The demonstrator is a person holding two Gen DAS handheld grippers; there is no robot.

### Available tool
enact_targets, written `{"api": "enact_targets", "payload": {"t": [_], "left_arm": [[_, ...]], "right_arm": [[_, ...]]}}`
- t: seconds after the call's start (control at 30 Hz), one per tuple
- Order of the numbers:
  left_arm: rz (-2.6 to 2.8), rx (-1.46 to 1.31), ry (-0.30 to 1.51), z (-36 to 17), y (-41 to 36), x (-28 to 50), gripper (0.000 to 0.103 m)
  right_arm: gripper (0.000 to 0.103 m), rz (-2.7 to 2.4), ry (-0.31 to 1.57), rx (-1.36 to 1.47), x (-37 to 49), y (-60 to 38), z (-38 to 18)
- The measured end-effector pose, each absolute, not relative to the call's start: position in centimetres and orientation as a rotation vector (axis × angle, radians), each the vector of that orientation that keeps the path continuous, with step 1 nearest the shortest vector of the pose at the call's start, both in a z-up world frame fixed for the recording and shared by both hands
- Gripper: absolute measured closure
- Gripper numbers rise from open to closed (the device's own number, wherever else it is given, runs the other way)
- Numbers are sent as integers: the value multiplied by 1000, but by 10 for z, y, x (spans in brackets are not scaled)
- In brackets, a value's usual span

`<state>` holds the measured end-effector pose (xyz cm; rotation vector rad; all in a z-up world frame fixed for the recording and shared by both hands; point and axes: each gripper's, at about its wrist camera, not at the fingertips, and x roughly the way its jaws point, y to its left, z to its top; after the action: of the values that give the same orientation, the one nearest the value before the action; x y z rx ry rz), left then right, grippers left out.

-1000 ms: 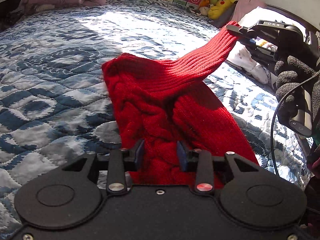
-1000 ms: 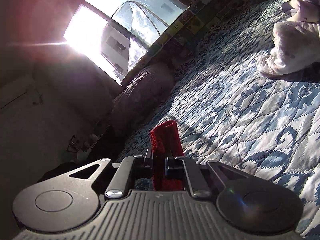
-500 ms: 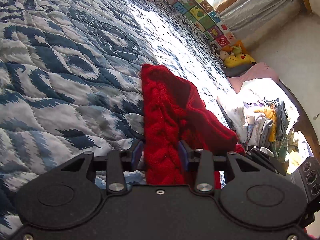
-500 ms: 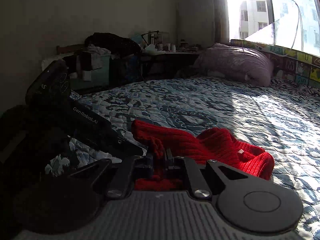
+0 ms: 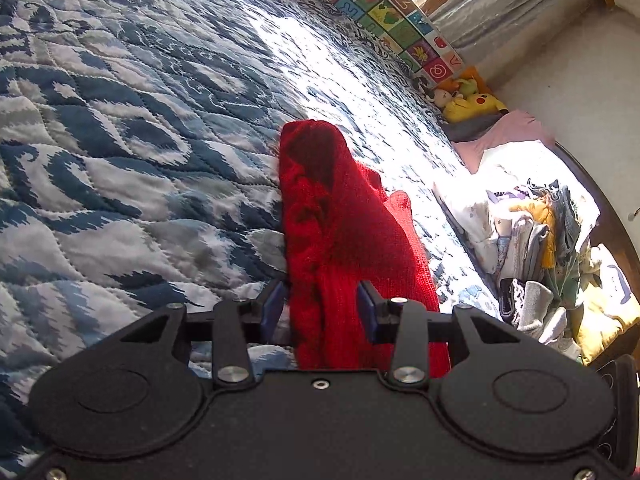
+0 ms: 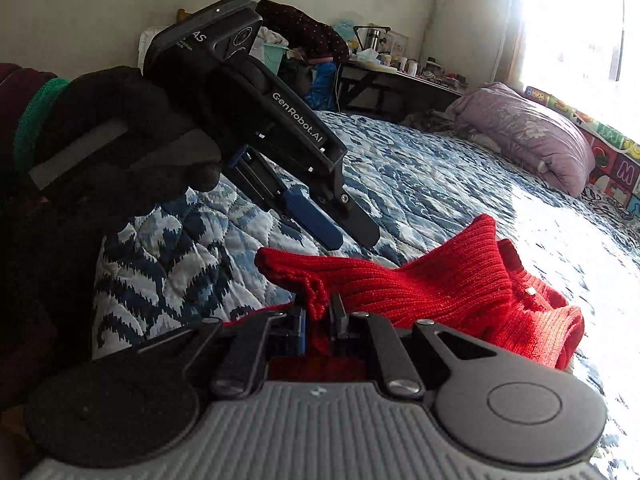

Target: Fold clothes

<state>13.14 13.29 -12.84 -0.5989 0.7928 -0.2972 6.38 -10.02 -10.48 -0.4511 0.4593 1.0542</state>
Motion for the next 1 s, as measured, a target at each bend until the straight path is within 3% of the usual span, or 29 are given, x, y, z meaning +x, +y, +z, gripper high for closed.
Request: {"api": "enact_targets", "payload": {"t": [0.23, 0.5, 0.57, 0.63, 0.87, 1.0], "left_arm": [[-306, -458, 776, -114, 108, 186, 65], [-270, -389, 799, -115, 87, 238, 67], [-275, -397, 803, -118, 85, 242, 88], [-256, -402, 786, -115, 85, 238, 95], [-180, -380, 790, -127, 90, 229, 95], [-178, -278, 744, -112, 88, 217, 71]], "right_arm": [[77, 1061, 507, -458, 46, -114, -101], [75, 1064, 496, -287, 36, -132, -67], [74, 1005, 467, -254, 45, -119, -63], [74, 974, 440, -257, 51, -102, -65], [66, 901, 661, -324, 66, -68, -107], [65, 910, 657, -279, 53, -87, -101]]}}
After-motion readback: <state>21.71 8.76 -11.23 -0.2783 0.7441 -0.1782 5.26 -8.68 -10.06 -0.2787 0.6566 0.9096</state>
